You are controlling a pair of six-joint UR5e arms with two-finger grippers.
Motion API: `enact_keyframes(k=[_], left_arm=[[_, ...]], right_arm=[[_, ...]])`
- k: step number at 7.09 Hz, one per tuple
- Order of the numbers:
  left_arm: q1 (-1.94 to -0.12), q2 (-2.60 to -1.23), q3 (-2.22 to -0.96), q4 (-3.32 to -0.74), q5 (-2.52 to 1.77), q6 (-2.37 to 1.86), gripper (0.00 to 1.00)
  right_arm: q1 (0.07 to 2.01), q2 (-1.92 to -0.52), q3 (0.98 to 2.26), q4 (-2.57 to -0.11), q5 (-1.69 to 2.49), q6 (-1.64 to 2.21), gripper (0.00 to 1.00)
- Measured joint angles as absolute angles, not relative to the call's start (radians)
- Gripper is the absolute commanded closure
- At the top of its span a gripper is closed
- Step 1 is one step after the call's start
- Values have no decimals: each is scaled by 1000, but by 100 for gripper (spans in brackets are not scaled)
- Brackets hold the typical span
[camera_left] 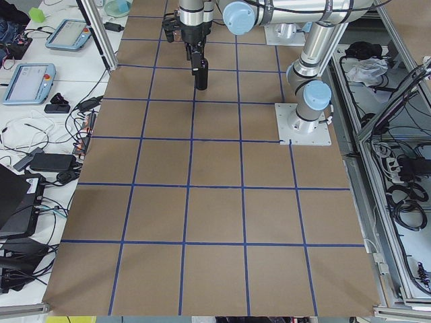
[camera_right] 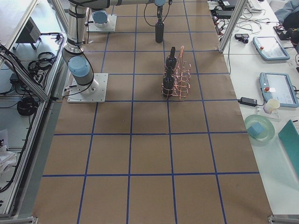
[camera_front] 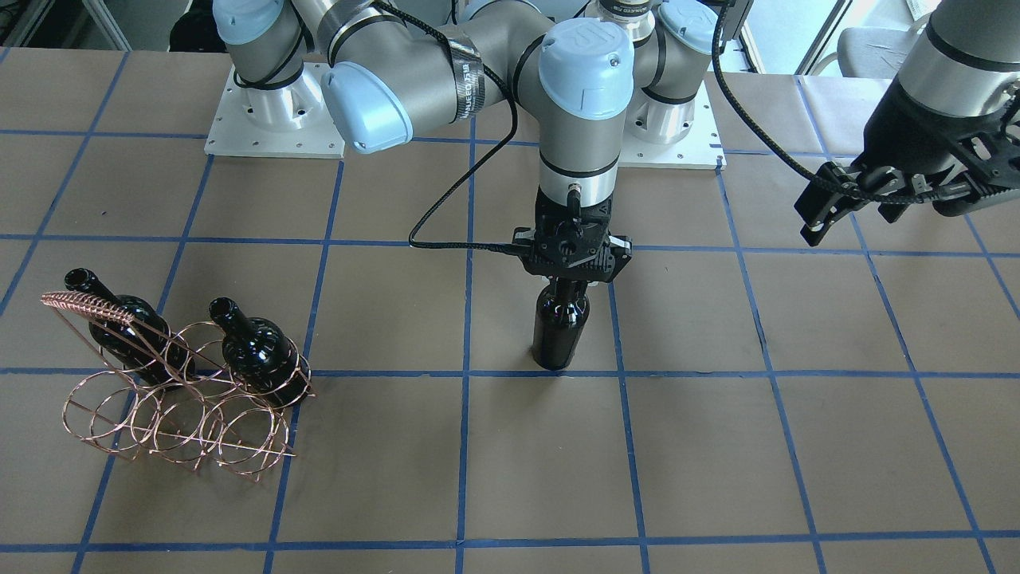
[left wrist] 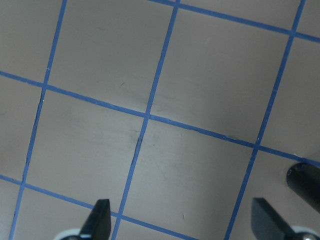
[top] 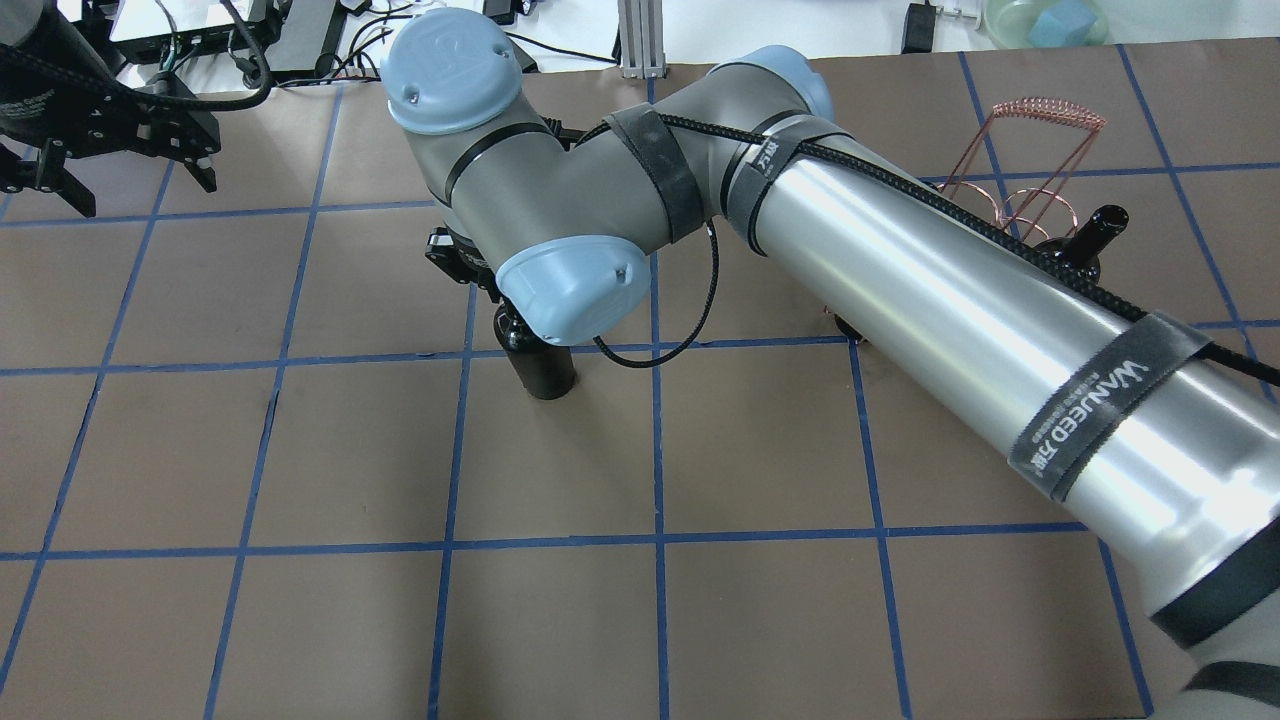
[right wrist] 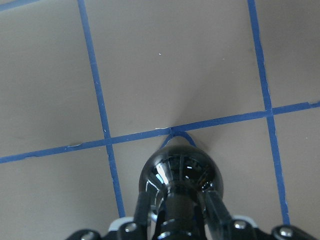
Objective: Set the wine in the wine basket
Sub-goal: 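Lift the bottle off the table with the right gripper, then carry the bottle over the copper wine rack with the right gripper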
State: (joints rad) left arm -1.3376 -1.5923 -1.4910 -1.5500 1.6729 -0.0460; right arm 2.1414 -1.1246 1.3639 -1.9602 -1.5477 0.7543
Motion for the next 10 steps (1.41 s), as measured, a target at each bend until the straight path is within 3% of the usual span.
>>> enact_keyframes(k=[6,10], left_arm=[[-1368,-1593,-1493,-1548,1663,-57,0],[-1499,-1600,-1498,-1524,1647,-94,0]], right_arm=[[2074,-1239,1362,-1823,-1544,714,98],[1728,-1488,1362,-1461,-1536,304,100]])
